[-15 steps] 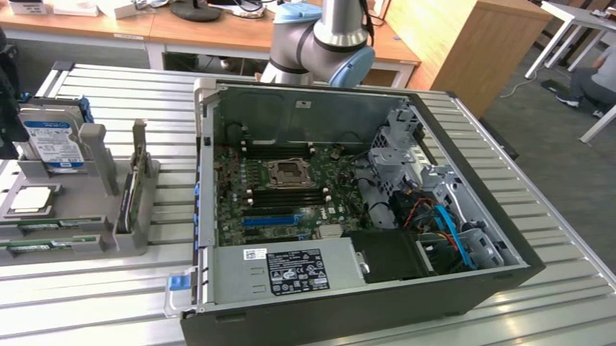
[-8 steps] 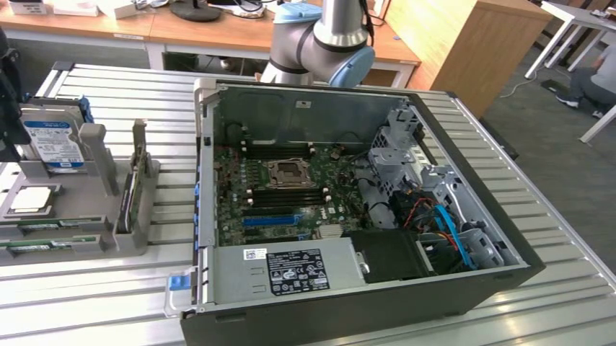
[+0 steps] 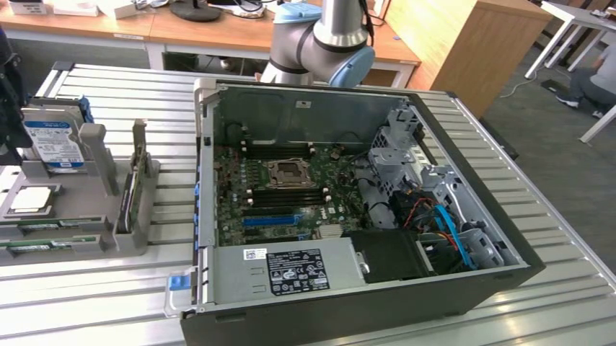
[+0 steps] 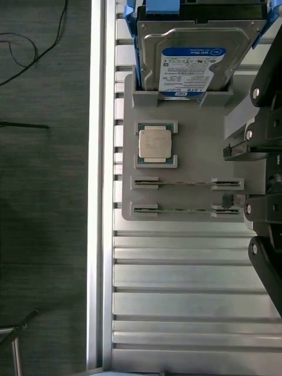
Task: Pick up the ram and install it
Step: 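Pick up the ram and move it above insertion slot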
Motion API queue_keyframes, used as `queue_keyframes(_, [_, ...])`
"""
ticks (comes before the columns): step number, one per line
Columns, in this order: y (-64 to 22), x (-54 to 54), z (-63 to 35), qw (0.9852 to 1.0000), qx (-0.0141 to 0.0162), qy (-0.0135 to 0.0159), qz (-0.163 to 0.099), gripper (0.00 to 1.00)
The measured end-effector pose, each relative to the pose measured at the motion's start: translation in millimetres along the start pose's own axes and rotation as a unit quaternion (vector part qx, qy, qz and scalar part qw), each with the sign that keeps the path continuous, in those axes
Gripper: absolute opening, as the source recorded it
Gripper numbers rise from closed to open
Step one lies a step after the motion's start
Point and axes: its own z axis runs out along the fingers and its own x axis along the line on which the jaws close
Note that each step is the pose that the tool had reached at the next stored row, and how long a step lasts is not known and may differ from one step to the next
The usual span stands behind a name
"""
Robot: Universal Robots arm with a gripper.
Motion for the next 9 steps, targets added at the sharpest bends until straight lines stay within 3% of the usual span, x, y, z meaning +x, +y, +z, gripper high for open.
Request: queue_keyframes(9, [-0.3,0.1,6.8,1.0000,0.0000,0.0000,0.000,0.36])
